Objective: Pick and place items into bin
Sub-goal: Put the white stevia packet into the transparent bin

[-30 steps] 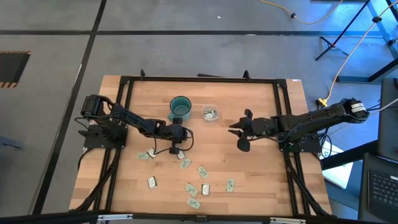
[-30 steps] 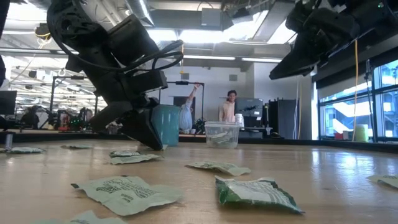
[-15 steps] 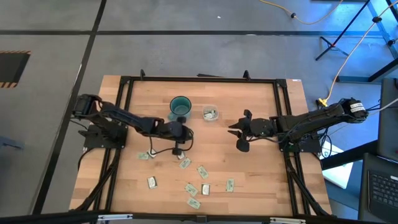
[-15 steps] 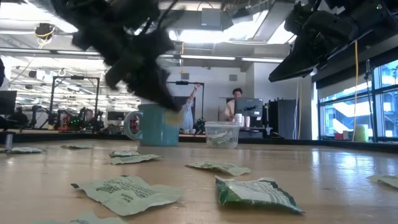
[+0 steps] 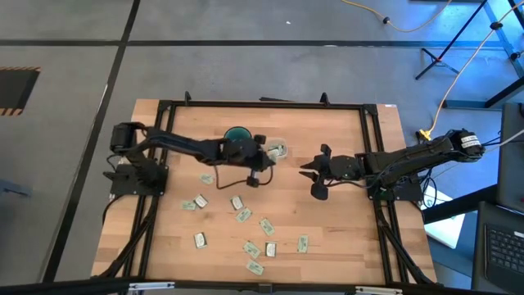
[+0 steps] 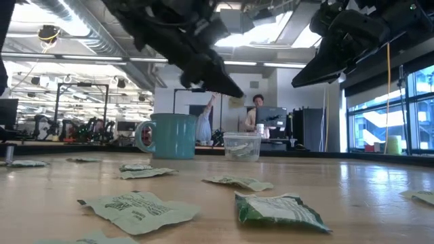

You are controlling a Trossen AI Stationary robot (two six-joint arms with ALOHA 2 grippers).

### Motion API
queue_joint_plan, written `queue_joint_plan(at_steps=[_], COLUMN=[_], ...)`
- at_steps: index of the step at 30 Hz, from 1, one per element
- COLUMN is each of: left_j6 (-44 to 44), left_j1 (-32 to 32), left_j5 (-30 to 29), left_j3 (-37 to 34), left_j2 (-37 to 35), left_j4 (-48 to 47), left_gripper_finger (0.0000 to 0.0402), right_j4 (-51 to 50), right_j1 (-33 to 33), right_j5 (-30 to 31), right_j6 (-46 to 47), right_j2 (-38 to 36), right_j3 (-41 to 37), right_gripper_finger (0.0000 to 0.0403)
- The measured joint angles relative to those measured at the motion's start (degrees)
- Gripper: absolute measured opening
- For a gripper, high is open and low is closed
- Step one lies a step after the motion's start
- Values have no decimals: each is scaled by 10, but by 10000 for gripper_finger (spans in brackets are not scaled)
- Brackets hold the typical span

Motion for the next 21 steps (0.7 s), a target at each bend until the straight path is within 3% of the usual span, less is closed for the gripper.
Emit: queue_joint_plan(at_steps=[11,21], left_j6=[26,25], left_j1=[46,59], left_j5=[11,7], left_j3=[65,84], left_j2=[124,128], left_j4=[-1,5], left_gripper_finger=[3,2], right_j4=[-4,-7], right_j1=[0,0], right_j5=[0,0], right_j6=[3,4], right_j2=[0,0], right_j3=[0,0], right_gripper_finger=[92,92])
